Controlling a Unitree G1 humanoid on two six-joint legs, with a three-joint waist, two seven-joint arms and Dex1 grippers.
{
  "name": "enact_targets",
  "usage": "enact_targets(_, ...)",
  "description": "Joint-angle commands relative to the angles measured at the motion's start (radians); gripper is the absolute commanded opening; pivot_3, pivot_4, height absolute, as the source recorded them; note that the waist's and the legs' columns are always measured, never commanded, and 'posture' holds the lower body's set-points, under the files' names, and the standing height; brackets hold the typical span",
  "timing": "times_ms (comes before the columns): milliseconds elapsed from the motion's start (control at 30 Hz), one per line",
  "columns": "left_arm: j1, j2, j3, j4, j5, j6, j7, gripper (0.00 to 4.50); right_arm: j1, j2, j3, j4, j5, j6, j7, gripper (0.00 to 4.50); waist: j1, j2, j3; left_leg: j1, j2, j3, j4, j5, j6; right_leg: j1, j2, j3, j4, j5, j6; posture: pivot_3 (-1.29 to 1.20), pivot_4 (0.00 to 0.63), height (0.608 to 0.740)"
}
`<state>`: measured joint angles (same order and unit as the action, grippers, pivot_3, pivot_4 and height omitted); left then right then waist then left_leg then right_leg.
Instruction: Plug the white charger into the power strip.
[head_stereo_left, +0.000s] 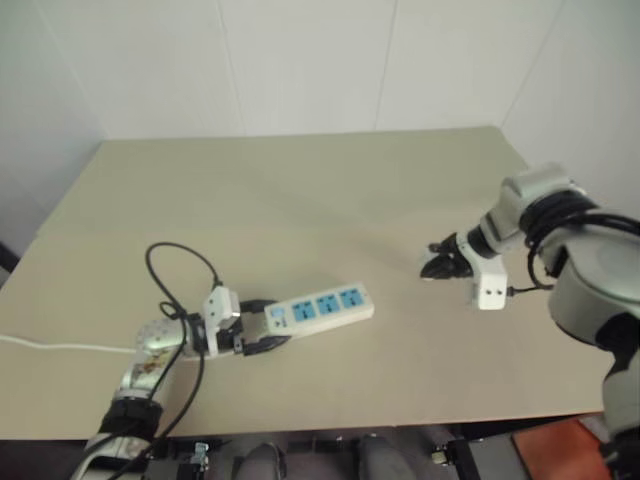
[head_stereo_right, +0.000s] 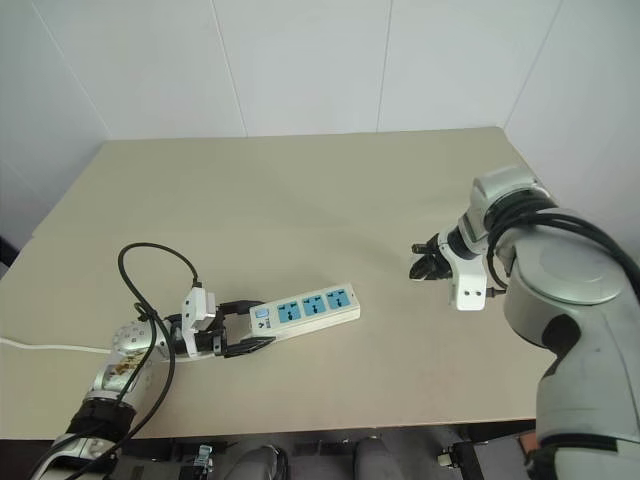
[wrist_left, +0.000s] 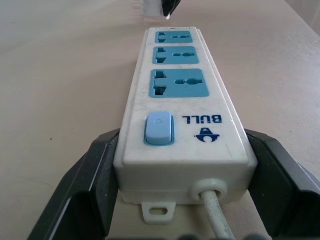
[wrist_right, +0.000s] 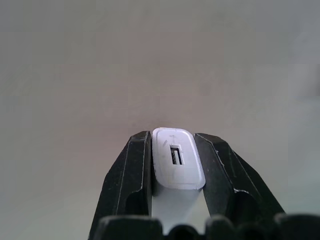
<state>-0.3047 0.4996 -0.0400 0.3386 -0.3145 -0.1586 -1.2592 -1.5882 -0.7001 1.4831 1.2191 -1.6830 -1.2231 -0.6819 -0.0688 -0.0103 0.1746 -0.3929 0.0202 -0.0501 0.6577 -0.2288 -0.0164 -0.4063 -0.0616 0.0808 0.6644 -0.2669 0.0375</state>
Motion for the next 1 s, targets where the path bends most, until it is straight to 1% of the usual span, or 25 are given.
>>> enact_targets(33,0.003,0.004,-0.014,-0.024,0.011,0.001,0.000,3.26,-0.068,-0.051,-0.207,0.127,0.243,-0.177,0.180,1.17,-0.001,0.000,0.000,0.000,0.000,0.000,0.000,0.000,0.000,0.000,0.000,0.000,0.000,0.000,0.000,0.00,0.150,0.740)
enact_targets(133,0.003,0.008,-0.013,-0.028,0.007,0.005,-0.005,3.26,-0.064,-0.058,-0.420,0.311,0.461,-0.352,0.368,1.17,-0.002,0.000,0.000,0.000,0.000,0.000,0.000,0.000,0.000,0.002,0.000,0.000,-0.001,0.000,0.000,0.00,0.150,0.740)
enact_targets(167,0.001,0.008,-0.014,-0.027,0.005,0.006,-0.012,3.26,-0.052,-0.044,-0.557,0.415,0.529,-0.379,0.455,1.17,-0.003,0.000,0.000,0.001,0.001,0.000,-0.001,0.000,0.000,0.003,0.000,0.000,-0.002,0.000,0.000,0.00,0.150,0.740)
enact_targets(200,-0.001,0.009,-0.015,-0.026,0.003,0.007,-0.017,3.26,-0.043,-0.033,-0.666,0.488,0.583,-0.388,0.543,1.17,-0.004,-0.001,0.000,0.002,0.000,0.000,-0.001,0.000,0.000,0.004,0.000,0.000,-0.002,0.000,0.000,0.00,0.150,0.740)
enact_targets(233,-0.004,0.008,-0.016,-0.025,-0.003,0.008,-0.026,3.26,-0.042,-0.016,-0.833,0.596,0.615,-0.391,0.662,1.17,-0.005,-0.001,0.000,0.003,0.000,0.000,-0.001,0.000,0.000,0.005,0.000,0.000,-0.003,0.000,0.000,0.00,0.150,0.740)
enact_targets(300,-0.009,0.004,-0.014,-0.021,-0.015,0.006,-0.042,3.26,-0.054,0.000,-1.095,0.769,0.657,-0.391,0.879,1.17,-0.008,-0.001,0.000,0.005,0.001,0.001,-0.001,0.000,0.000,0.008,0.000,0.000,-0.003,0.000,0.000,0.00,0.150,0.740)
enact_targets(333,-0.015,0.002,-0.014,-0.016,-0.021,0.003,-0.054,3.26,-0.053,0.000,-1.206,0.831,0.677,-0.391,0.971,1.17,-0.008,-0.001,0.000,0.008,0.001,0.001,-0.002,0.000,0.000,0.011,0.000,0.000,-0.004,0.000,0.000,0.00,0.150,0.740)
enact_targets(367,-0.032,0.002,-0.018,-0.003,-0.028,0.002,-0.083,3.26,-0.018,0.000,-1.385,0.861,0.727,-0.347,1.121,1.17,-0.009,-0.001,0.000,0.010,0.001,0.001,-0.002,0.000,0.000,0.013,0.000,0.000,-0.005,0.000,0.000,0.00,0.150,0.740)
enact_targets(433,-0.077,0.001,-0.027,0.035,-0.035,-0.004,-0.145,3.26,0.051,0.010,-1.726,0.875,0.861,-0.197,1.451,1.17,-0.013,-0.004,0.001,0.017,0.002,0.001,-0.006,0.000,0.000,0.021,0.000,-0.002,-0.010,0.000,0.000,0.00,0.150,0.740)
enact_targets(467,-0.097,-0.001,-0.030,0.054,-0.035,-0.007,-0.171,3.26,0.071,0.015,-1.852,0.875,0.917,-0.125,1.591,1.17,-0.016,-0.005,0.001,0.019,0.002,0.001,-0.007,0.000,0.000,0.024,0.000,-0.002,-0.011,0.000,0.000,0.00,0.150,0.740)
enact_targets(533,-0.132,-0.006,-0.034,0.096,-0.028,-0.020,-0.209,3.26,0.095,0.023,-2.014,0.875,0.992,-0.020,1.788,1.17,-0.024,-0.004,0.002,0.018,0.001,0.000,-0.008,0.000,0.000,0.025,0.000,-0.002,-0.015,0.002,0.002,0.00,0.150,0.740)
enact_targets(600,-0.181,-0.016,-0.040,0.161,-0.019,-0.036,-0.250,3.26,0.126,0.041,-2.137,0.875,1.050,0.061,1.936,1.17,-0.030,-0.004,0.002,0.016,0.001,0.000,-0.008,0.000,0.000,0.024,0.000,-0.003,-0.017,0.002,0.002,0.00,0.150,0.740)
enact_targets(700,-0.223,-0.032,-0.039,0.234,-0.018,-0.054,-0.295,3.26,0.144,0.060,-2.237,0.875,1.115,0.161,2.072,1.17,-0.032,-0.004,0.002,0.011,0.001,0.000,-0.010,0.000,0.000,0.020,0.000,-0.004,-0.019,0.002,0.002,0.00,0.150,0.740)
enact_targets(833,-0.246,-0.043,-0.044,0.293,0.004,-0.093,-0.324,3.26,0.145,0.078,-2.291,0.875,1.166,0.275,2.185,1.17,-0.032,-0.005,0.003,0.007,0.002,-0.001,-0.012,0.000,0.000,0.017,0.000,-0.005,-0.019,0.002,0.002,0.00,0.150,0.740)
enact_targets(1000,-0.246,-0.054,-0.045,0.310,0.017,-0.113,-0.313,3.26,0.148,0.105,-2.290,0.875,1.178,0.355,2.240,1.17,-0.030,-0.005,0.003,0.007,0.001,-0.001,-0.012,0.001,-0.001,0.017,-0.001,-0.006,-0.019,0.002,0.002,0.00,0.150,0.740)
